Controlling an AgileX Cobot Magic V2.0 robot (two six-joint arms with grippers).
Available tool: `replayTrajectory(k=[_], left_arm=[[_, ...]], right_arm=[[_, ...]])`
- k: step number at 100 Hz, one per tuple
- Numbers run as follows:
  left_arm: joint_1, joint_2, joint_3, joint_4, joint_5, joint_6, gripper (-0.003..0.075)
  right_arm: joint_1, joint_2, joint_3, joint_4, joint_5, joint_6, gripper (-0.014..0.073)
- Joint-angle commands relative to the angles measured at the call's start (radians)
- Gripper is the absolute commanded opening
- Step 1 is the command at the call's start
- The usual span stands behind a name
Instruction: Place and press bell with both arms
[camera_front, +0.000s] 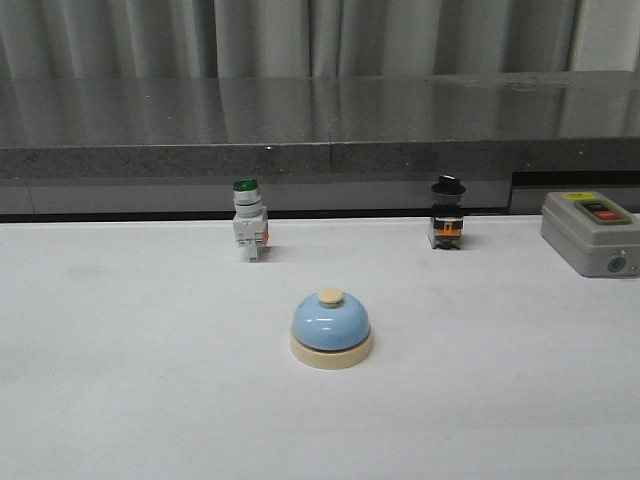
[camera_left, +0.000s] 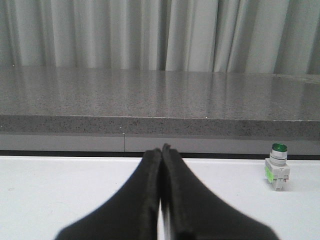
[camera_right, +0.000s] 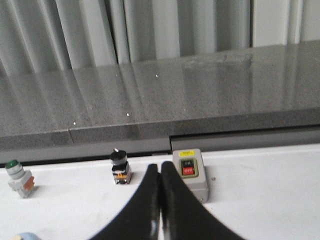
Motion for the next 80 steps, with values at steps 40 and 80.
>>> replayTrajectory(k=[40, 80], left_arm=[[0.002, -0.03, 0.042, -0.005, -0.08, -0.013, -0.002], [0.002, -0.03, 0.042, -0.005, -0.08, -0.013, -0.002]], right_arm=[[-0.003, 0.558, -0.539, -0.004, 0.573, -0.003, -0.006], [0.008, 0.763, -0.538, 0.009, 0.557, -0.005, -0.006]])
